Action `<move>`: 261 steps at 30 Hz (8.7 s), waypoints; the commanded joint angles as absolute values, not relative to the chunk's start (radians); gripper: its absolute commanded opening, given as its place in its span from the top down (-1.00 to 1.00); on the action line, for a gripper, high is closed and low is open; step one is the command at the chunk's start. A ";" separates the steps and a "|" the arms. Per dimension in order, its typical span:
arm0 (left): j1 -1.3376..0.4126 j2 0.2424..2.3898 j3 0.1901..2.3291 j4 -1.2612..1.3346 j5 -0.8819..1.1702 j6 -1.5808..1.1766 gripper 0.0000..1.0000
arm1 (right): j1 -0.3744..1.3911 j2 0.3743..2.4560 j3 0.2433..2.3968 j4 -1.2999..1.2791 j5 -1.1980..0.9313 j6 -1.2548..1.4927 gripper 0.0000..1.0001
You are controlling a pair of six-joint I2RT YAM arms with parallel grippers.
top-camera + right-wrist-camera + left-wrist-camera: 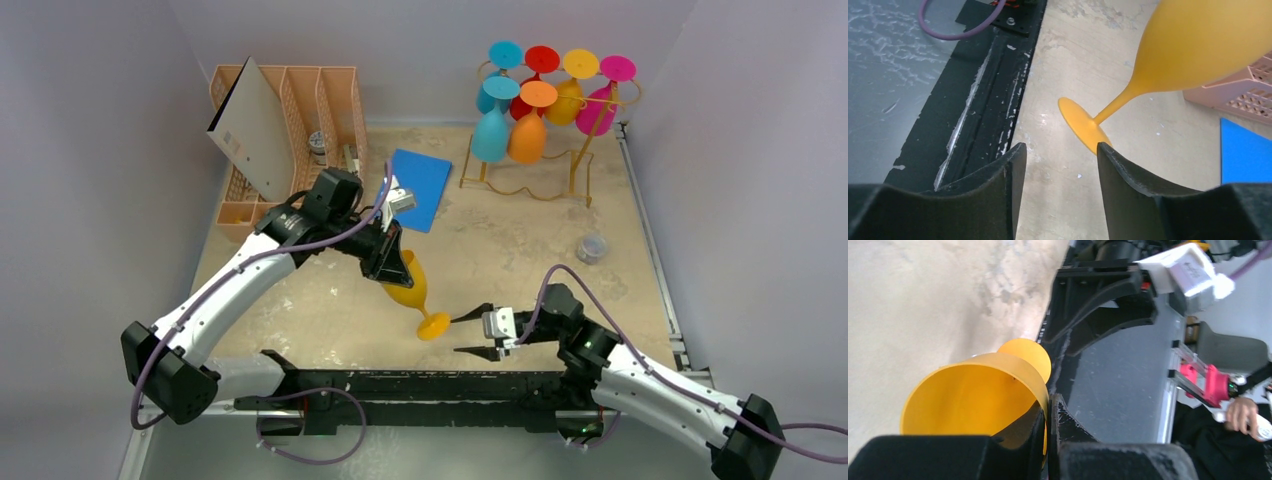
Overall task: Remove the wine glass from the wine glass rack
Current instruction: Place the wine glass at the center of the board, then pick up the wine glass from the wine rack.
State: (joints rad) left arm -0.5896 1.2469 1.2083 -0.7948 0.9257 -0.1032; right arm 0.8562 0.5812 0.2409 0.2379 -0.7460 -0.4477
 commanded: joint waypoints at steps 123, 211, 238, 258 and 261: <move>-0.546 0.978 1.185 -0.827 -0.235 -0.313 -0.70 | 0.856 0.586 0.562 -0.223 0.553 0.199 -0.98; -0.545 0.726 0.894 -0.776 -0.679 -0.322 -0.91 | 0.049 1.675 1.828 -0.349 -0.025 0.903 0.25; -0.546 0.729 0.895 -0.780 -0.675 -0.322 -0.91 | 0.049 1.604 1.692 -0.283 -0.027 0.980 0.65; -0.545 0.727 0.895 -0.780 -0.675 -0.322 -0.90 | 0.046 1.577 1.638 -0.210 0.017 1.035 0.40; -0.545 0.725 0.895 -0.779 -0.672 -0.322 -0.90 | 0.045 1.569 1.635 -0.212 0.030 1.029 0.42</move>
